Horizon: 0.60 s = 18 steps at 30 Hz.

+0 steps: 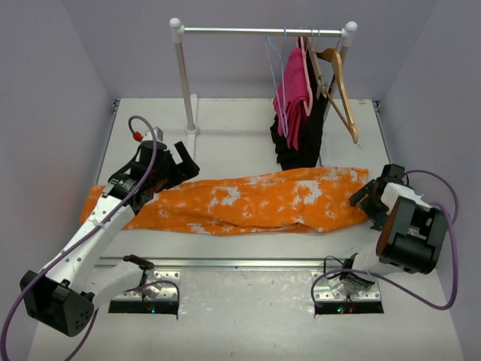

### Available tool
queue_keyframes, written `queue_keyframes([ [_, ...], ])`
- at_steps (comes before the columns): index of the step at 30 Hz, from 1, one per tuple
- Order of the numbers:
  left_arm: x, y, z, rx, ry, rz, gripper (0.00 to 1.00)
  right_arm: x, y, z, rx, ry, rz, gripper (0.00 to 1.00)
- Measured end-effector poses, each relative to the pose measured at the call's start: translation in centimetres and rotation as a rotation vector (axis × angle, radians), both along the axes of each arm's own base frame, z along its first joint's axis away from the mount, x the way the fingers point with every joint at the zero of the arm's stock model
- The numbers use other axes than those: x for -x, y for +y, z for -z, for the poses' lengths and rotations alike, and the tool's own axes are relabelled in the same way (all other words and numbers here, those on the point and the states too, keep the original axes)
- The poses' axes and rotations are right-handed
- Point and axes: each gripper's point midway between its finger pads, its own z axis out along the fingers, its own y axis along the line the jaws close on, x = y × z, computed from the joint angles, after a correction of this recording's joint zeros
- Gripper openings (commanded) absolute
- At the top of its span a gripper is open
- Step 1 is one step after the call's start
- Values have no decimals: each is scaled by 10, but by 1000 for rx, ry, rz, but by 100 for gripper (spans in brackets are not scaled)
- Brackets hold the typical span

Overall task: Place the trousers on the hanger
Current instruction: Fold the trousers at the center of the board.

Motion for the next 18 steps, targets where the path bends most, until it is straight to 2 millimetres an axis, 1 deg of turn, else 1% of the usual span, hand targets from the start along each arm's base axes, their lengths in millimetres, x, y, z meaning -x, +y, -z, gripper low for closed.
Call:
queue_keyframes([
  [3,4,1,-5,-4,-23,16,100,-11,-2,1,-23,-9,-3,97],
  [6,6,1,-2,-12,-11,27,100,-15,-3,0,-21,-26,-5,98],
  [9,10,2,0,-18,-5,35,100,-19,-1,-3,-17,-81,-13,98],
  [12,12,3,-5,-17,-20,37,100,-25,5,-7,-25,-168,-32,97],
  [15,14,4,-9,-13,-34,38,100,-33,17,-13,-65,-254,-65,98],
  [18,14,4,-8,-17,-31,40,100,-36,23,-21,-76,-315,-83,99],
])
